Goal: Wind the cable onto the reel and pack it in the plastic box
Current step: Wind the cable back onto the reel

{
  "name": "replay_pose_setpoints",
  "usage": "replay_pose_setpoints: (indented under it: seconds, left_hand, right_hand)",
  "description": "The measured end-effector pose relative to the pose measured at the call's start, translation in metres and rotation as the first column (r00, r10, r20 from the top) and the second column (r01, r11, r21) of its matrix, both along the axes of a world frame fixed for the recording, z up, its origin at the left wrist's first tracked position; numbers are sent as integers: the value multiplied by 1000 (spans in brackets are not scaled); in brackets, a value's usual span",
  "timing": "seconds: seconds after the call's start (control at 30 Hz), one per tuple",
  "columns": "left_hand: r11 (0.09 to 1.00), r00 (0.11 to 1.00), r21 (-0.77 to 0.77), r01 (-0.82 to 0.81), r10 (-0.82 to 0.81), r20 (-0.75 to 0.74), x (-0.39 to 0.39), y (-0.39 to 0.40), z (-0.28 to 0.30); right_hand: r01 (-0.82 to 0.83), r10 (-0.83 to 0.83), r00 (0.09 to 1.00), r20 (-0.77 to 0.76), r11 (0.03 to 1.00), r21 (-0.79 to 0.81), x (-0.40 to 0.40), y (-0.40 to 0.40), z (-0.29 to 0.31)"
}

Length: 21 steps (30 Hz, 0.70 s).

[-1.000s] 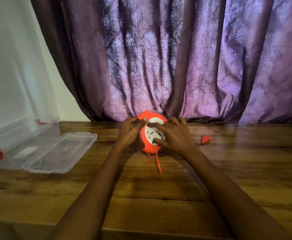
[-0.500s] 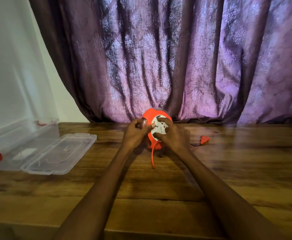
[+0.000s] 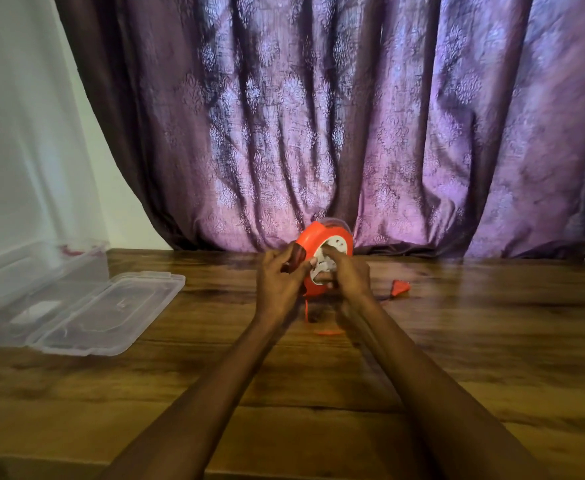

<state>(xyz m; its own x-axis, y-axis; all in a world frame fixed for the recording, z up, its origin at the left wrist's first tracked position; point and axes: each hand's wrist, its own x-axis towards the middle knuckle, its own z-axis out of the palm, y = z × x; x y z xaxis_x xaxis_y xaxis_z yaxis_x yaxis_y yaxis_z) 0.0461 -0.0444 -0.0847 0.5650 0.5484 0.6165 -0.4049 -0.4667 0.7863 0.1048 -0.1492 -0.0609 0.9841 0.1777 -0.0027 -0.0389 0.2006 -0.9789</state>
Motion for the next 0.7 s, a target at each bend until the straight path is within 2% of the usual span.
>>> replay_pose_setpoints:
  seconds: [0.1,0.2,0.27,0.33,0.37,0.4,0.43,0.5,0.53,0.57,0.63,0.7]
  left_hand:
    - [999,1000,54,-7,7,-8,0,2,-3]
    - [999,1000,53,-12,12,-5,-2,7,-5]
    - [1000,1000,-14,-13,13,-4,-2,11,-3]
    - [992,1000,-125,20,-20,-3,-4,20,3]
    - [986,1000,-164,27,-27,2,-3,27,4]
    - [980,1000,-197,29,-30,-4,-4,36,5]
    - [970,999,-238,37,-40,-7,-5,43,6]
    - [943,997,-327,63,-75,-25,-7,55,9]
    - [937,994,-342,74,-96,-47,-7,59,9]
    - [937,990,-339,82,-115,-78,-7,61,9]
    - [933,979,-340,114,-164,-121,-8,64,10]
    - [915,967,-367,167,-224,-119,-11,66,13]
  right_hand:
    - [-144,141,982,-128,989,-14,2,-6,-3]
    - [-216,206,969,-133,975,-57,3,-9,-6]
    - [-198,197,980,-15,978,-65,3,-9,-5]
    - [-135,177,957,231,973,-186,5,-12,-6]
    - [-33,171,903,394,942,-333,7,-15,-8]
    - [137,182,807,562,868,-478,10,-19,-10]
    - [312,230,676,700,771,-555,13,-23,-12]
    - [499,405,369,836,673,-546,16,-27,-13]
    - [538,486,228,844,660,-525,17,-27,-13]
    - [567,544,123,830,647,-509,16,-26,-12]
    - [603,614,34,788,617,-507,14,-23,-9]
    - [628,664,19,747,573,-526,12,-21,-6]
